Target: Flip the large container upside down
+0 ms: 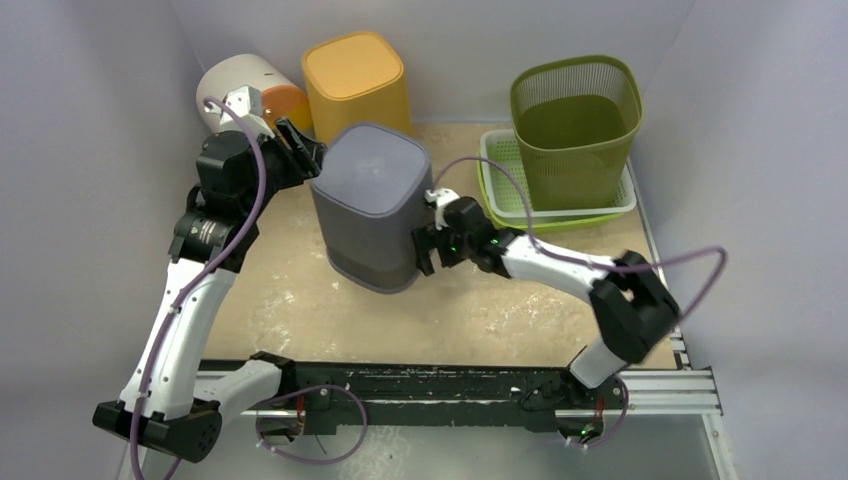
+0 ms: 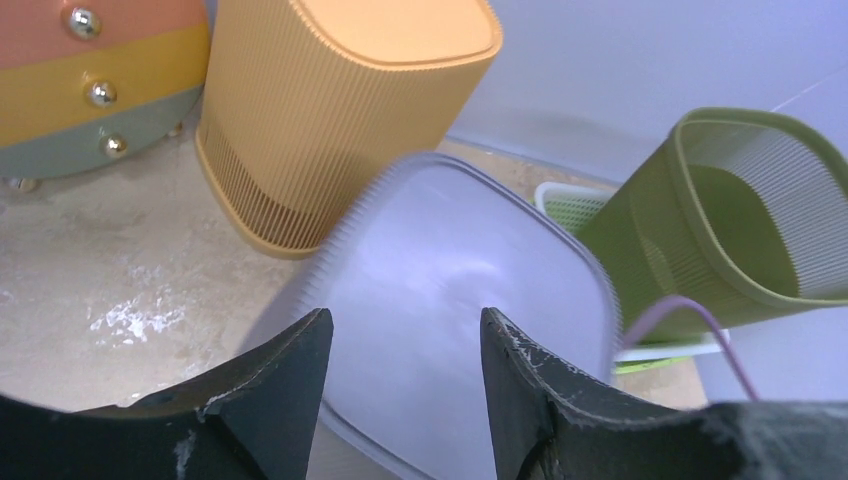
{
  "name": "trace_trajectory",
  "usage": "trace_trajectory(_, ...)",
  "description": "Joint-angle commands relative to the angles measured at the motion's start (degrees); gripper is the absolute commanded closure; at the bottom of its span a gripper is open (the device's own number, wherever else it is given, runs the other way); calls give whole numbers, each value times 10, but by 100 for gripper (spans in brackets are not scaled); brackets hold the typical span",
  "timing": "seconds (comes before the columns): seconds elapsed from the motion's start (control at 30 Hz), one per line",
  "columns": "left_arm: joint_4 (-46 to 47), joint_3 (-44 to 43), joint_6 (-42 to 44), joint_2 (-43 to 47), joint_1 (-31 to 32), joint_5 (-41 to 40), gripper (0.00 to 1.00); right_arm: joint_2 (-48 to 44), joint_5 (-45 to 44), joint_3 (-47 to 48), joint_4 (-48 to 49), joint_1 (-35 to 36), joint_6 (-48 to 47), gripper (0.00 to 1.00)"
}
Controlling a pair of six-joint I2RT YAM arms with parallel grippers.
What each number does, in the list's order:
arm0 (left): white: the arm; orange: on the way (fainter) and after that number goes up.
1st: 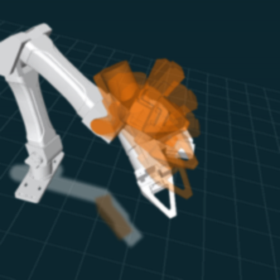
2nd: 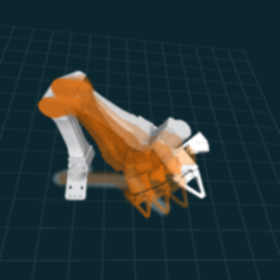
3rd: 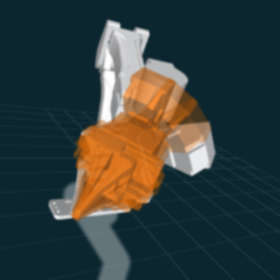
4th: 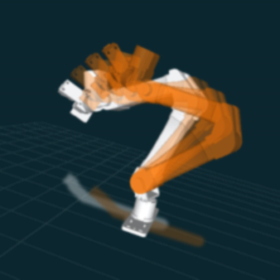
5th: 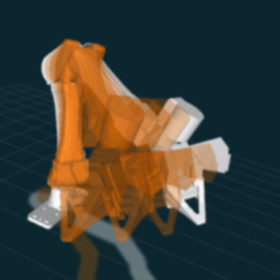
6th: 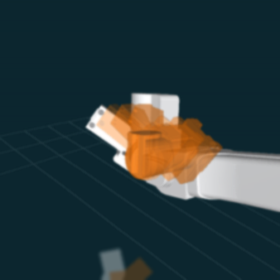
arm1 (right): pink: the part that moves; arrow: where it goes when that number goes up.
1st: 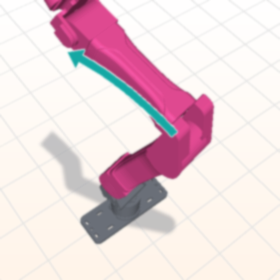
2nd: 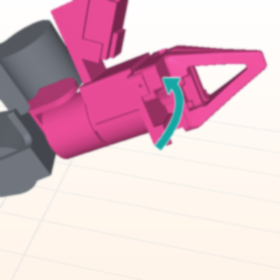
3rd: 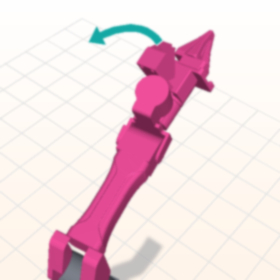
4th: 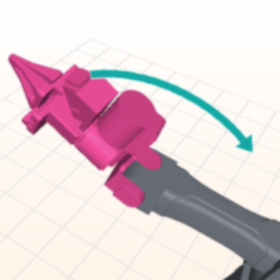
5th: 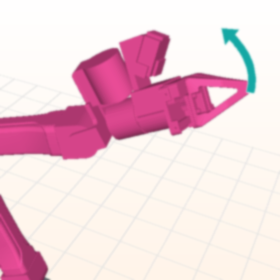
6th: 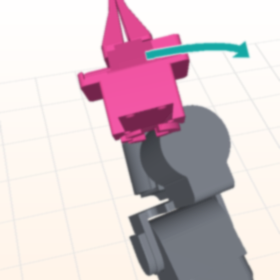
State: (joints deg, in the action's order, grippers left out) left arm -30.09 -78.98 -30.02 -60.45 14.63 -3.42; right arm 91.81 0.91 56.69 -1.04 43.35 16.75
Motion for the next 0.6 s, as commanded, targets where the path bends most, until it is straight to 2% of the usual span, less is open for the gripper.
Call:
trace_trajectory(0.0, 24, -25, 23, 41, -2, 23, 46, 110, 10, 144, 66, 53, -42, 0)
trace_trajectory(0.27, 17, -44, 33, 66, -2, 28, 44, 292, 51, 378, 52, 95, -59, 0)
trace_trajectory(0.57, 36, 8, 21, 88, -2, 47, 44, 437, 94, 581, 66, 99, -33, 0)
